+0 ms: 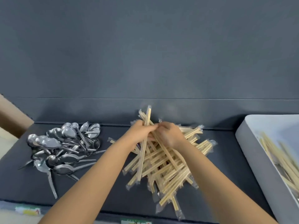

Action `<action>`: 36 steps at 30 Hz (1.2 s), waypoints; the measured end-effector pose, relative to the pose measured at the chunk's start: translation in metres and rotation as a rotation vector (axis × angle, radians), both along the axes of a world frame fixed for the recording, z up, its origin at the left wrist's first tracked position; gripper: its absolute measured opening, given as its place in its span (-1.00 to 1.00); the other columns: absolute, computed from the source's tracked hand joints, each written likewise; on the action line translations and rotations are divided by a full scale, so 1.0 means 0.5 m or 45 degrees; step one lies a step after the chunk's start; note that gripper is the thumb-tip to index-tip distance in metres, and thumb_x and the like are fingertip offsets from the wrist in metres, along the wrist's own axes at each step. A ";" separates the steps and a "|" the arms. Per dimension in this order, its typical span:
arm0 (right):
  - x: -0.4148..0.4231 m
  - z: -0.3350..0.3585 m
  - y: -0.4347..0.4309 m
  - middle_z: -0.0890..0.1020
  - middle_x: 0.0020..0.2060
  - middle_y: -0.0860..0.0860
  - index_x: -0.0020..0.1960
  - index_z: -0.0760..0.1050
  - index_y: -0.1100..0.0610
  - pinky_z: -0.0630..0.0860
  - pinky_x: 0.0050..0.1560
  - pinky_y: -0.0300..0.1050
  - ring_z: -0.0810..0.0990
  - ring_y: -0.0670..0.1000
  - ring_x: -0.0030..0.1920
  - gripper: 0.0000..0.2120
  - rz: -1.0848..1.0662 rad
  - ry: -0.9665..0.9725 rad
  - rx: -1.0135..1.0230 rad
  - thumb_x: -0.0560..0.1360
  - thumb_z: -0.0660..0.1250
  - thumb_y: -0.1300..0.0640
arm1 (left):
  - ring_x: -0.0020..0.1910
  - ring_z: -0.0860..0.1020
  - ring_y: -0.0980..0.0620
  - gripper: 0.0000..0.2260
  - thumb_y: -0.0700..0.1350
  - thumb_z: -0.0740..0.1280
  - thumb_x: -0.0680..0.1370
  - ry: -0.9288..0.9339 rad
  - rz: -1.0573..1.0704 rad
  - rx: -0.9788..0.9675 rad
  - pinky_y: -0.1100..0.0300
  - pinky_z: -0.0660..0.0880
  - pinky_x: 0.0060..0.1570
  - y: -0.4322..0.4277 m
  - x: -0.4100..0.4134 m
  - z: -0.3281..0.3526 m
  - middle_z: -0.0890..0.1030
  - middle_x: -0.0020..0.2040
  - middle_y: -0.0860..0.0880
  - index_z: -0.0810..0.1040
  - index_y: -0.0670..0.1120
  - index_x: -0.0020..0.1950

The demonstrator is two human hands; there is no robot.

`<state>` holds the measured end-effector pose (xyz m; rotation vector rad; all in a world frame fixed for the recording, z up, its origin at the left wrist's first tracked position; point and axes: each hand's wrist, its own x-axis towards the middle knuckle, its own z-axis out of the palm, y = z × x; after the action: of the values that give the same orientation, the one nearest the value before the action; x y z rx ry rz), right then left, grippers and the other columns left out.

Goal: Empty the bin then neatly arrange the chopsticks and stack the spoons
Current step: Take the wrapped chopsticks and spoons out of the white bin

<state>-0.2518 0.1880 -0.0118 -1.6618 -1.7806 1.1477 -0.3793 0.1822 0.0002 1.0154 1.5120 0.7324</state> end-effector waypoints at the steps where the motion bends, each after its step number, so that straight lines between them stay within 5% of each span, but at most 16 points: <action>1: 0.005 0.002 -0.004 0.61 0.03 0.09 0.12 0.55 0.23 0.40 0.02 -0.10 0.53 0.10 0.06 -0.73 0.005 -0.042 0.038 0.58 0.15 0.14 | -0.02 0.64 0.02 -0.72 -0.11 0.39 0.53 0.027 -0.032 0.037 0.22 0.58 -0.15 0.008 -0.001 -0.005 0.64 0.07 -0.12 0.49 -0.18 0.19; 4: 0.012 0.003 -0.015 0.58 0.17 0.09 0.28 0.47 0.17 0.36 0.06 -0.15 0.52 0.10 0.17 -0.69 -0.024 -0.144 0.114 0.60 0.19 0.09 | 0.20 0.52 0.02 -0.49 -0.02 0.41 0.45 0.269 -0.159 0.210 0.06 0.47 0.16 0.021 -0.007 -0.012 0.53 0.24 -0.02 0.35 -0.03 0.36; 6: 0.018 -0.001 -0.030 0.51 0.29 0.13 0.39 0.37 0.18 0.31 0.14 -0.17 0.45 0.12 0.28 -0.62 -0.081 -0.242 0.143 0.59 0.21 0.14 | 0.44 0.28 -0.02 -0.31 0.00 0.39 0.45 0.503 -0.331 0.358 -0.08 0.27 0.39 0.018 -0.008 -0.017 0.22 0.50 0.02 0.15 0.04 0.52; 8: 0.029 0.002 -0.053 0.43 0.36 0.15 0.45 0.29 0.18 0.27 0.24 -0.17 0.38 0.12 0.36 -0.55 -0.143 -0.339 0.160 0.56 0.15 0.26 | 0.53 0.01 0.04 -0.36 -0.06 0.35 0.54 0.662 -0.528 0.561 0.03 0.04 0.48 0.009 -0.002 -0.017 -0.03 0.57 0.08 0.11 0.00 0.55; 15: 0.089 0.024 -0.155 0.56 0.19 0.08 0.32 0.47 0.08 0.50 -0.06 -0.08 0.55 0.11 0.06 -0.48 -0.397 -0.481 0.133 0.46 0.07 0.42 | 0.50 0.11 0.02 -0.50 0.14 0.18 0.60 0.761 -0.960 0.889 0.12 0.09 0.43 -0.007 0.091 0.011 0.14 0.54 0.01 0.30 -0.07 0.47; 20: 0.181 0.059 -0.256 0.54 0.17 0.07 0.30 0.49 0.11 0.43 0.10 -0.13 0.50 0.10 0.18 -0.57 -0.540 -0.568 0.207 0.50 0.13 0.36 | 0.47 0.18 -0.04 -0.51 0.09 0.12 0.64 0.760 -1.152 1.070 0.12 0.10 0.41 -0.058 0.207 0.031 0.25 0.50 -0.08 0.27 -0.17 0.48; 24: 0.289 0.093 -0.342 0.53 0.27 0.02 0.31 0.49 0.12 0.27 0.13 -0.32 0.47 0.05 0.27 -0.61 -0.732 -0.565 0.315 0.51 0.23 0.31 | 0.43 0.24 -0.08 -0.57 0.00 0.10 0.66 0.676 -1.156 1.172 0.08 0.18 0.38 -0.121 0.319 0.049 0.31 0.46 -0.11 0.26 -0.19 0.47; 29: 0.462 0.086 -0.427 0.54 0.20 0.08 0.35 0.42 0.08 0.42 0.10 -0.02 0.47 0.18 0.20 -0.56 -0.682 -0.822 0.333 0.48 0.22 0.27 | 0.32 0.36 -0.13 -0.59 0.06 0.14 0.63 0.973 -1.135 1.240 -0.01 0.37 0.19 -0.178 0.473 0.036 0.39 0.38 -0.09 0.31 -0.16 0.38; 36: 0.682 0.079 -0.461 0.44 0.35 0.04 0.47 0.26 0.07 0.41 0.21 -0.05 0.44 0.09 0.30 -0.52 -0.485 -0.779 0.266 0.56 0.19 0.21 | 0.28 0.39 -0.07 -0.62 0.05 0.17 0.60 1.274 -0.999 1.115 0.08 0.39 0.11 -0.214 0.631 0.000 0.41 0.33 -0.08 0.35 -0.15 0.33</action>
<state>0.0891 -0.0426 0.0275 -2.2403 -1.7113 0.2854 -0.0638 0.0750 0.0000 2.7286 1.3257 0.2567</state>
